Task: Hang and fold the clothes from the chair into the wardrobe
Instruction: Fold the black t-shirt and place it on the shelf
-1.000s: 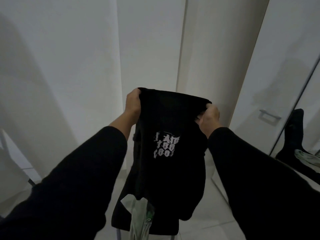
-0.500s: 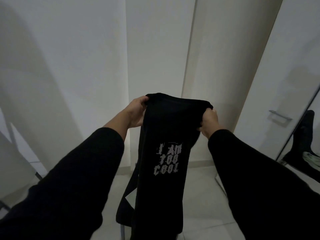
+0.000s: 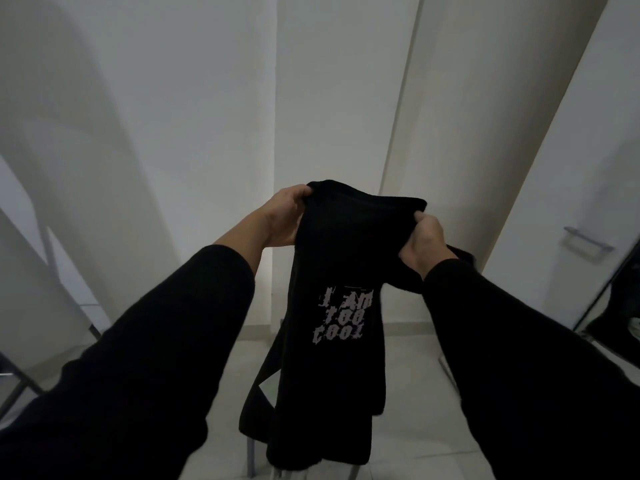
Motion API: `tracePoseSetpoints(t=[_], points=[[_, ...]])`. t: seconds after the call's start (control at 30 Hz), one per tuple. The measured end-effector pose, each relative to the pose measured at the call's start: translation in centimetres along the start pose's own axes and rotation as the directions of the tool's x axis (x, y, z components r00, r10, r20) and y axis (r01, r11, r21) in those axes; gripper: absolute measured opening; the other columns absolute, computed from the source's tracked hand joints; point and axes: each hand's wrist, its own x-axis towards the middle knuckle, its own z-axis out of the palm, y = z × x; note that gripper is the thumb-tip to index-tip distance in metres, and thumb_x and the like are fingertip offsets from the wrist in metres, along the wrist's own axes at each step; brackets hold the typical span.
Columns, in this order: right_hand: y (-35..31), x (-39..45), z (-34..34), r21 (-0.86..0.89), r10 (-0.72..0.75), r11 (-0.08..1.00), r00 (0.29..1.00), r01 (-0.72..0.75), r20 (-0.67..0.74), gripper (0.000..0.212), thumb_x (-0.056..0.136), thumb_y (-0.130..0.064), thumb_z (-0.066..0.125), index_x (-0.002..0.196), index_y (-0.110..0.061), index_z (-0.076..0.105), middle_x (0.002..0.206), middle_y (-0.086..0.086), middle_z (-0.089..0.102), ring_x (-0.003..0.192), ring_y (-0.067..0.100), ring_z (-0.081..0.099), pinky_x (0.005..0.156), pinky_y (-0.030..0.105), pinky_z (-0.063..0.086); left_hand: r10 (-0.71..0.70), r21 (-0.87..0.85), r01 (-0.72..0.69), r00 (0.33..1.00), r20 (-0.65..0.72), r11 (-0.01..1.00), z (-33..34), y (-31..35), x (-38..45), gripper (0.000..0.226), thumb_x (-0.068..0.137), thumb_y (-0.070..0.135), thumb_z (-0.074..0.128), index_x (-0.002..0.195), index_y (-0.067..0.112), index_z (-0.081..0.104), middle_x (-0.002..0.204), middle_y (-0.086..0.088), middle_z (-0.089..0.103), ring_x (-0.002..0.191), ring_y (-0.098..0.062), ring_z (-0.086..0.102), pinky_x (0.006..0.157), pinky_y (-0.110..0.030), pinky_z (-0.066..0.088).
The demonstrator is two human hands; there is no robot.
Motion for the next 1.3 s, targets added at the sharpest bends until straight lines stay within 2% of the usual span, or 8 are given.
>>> tracePoseSetpoints(t=[0.17,0.2,0.33,0.43,0.67,0.87,1.1,1.3], points=[[-0.9,-0.2,-0.6,-0.233,0.085,0.972,0.980,-0.041,0.181,0.037,0.101,-0.026,0.030,0.099,-0.009,0.063,0.094,0.009,0.068,0.085,0.023,0.065,0.058,0.027,0.056,0.036,-0.020,-0.038,0.995,-0.092,0.999,-2.1,0.0,0.0,0.039,0.098,0.032,0.029,0.120,0.015,0.056,0.098,-0.004,0.067,0.086,-0.020,0.064,0.066,-0.030,0.052],[-0.9,0.0,-0.7,-0.275,0.100,0.960,0.977,-0.046,0.186,0.036,0.101,-0.027,0.031,0.099,-0.010,0.063,0.093,0.008,0.068,0.084,0.023,0.064,0.058,0.027,0.055,0.042,-0.022,-0.044,0.994,-0.102,0.999,-2.4,-0.1,0.0,0.038,0.098,0.031,0.029,0.116,0.015,0.058,0.093,-0.003,0.068,0.082,-0.019,0.065,0.064,-0.028,0.053],[-1.0,0.8,-0.2,-0.386,0.199,0.919,0.940,-0.080,0.278,0.038,0.099,-0.031,0.033,0.116,-0.009,0.059,0.102,0.009,0.064,0.090,0.023,0.062,0.078,0.034,0.052,0.035,-0.013,-0.037,0.994,-0.107,0.999,-2.4,-0.2,0.7,0.035,0.098,0.032,0.031,0.110,0.016,0.060,0.088,-0.002,0.068,0.076,-0.017,0.066,0.060,-0.027,0.052],[-1.2,1.6,0.0,-0.448,0.236,0.892,0.911,-0.065,0.337,0.034,0.097,-0.032,0.034,0.109,-0.012,0.059,0.095,0.007,0.063,0.085,0.021,0.061,0.077,0.033,0.052,0.012,-0.005,-0.012,0.997,-0.076,1.000,-2.1,-0.2,1.8,0.038,0.098,0.034,0.030,0.116,0.013,0.057,0.093,-0.005,0.067,0.080,-0.019,0.065,0.063,-0.028,0.052],[-0.5,6.1,-0.4,-0.445,0.259,0.892,0.900,-0.084,0.350,0.031,0.096,-0.032,0.038,0.107,-0.010,0.057,0.090,0.007,0.060,0.078,0.021,0.060,0.077,0.033,0.051,-0.030,-0.011,0.030,0.999,-0.042,0.999,-2.5,-0.7,5.4,0.040,0.099,0.036,0.034,0.118,0.011,0.058,0.093,-0.005,0.070,0.078,-0.019,0.069,0.063,-0.026,0.054],[0.5,12.5,0.6,-0.357,0.249,0.927,0.901,-0.115,0.356,0.033,0.097,-0.030,0.038,0.109,-0.009,0.060,0.088,0.008,0.064,0.078,0.022,0.062,0.074,0.032,0.054,-0.015,-0.018,0.013,0.994,-0.109,1.000,-4.0,-0.9,11.3,0.043,0.099,0.037,0.037,0.126,0.010,0.054,0.099,-0.006,0.068,0.082,-0.020,0.067,0.066,-0.029,0.054],[-1.0,21.2,3.7,-0.197,0.171,0.974,0.926,-0.108,0.336,0.043,0.099,-0.029,0.032,0.124,-0.005,0.058,0.104,0.013,0.064,0.092,0.026,0.063,0.091,0.039,0.050,0.059,-0.058,-0.072,0.977,-0.206,0.996,-5.1,1.7,20.0,0.040,0.097,0.035,0.045,0.123,0.008,0.058,0.094,-0.007,0.069,0.073,-0.017,0.071,0.057,-0.025,0.056],[-3.7,25.5,6.7,-0.174,0.109,0.984,0.929,-0.049,0.354,0.044,0.099,-0.030,0.032,0.122,-0.004,0.060,0.111,0.013,0.063,0.101,0.027,0.061,0.091,0.039,0.050,0.183,-0.053,-0.199,0.958,-0.222,0.979,-6.1,4.4,24.1,0.025,0.099,0.037,0.041,0.108,0.026,0.062,0.104,-0.002,0.067,0.094,-0.017,0.065,0.075,-0.030,0.053]])
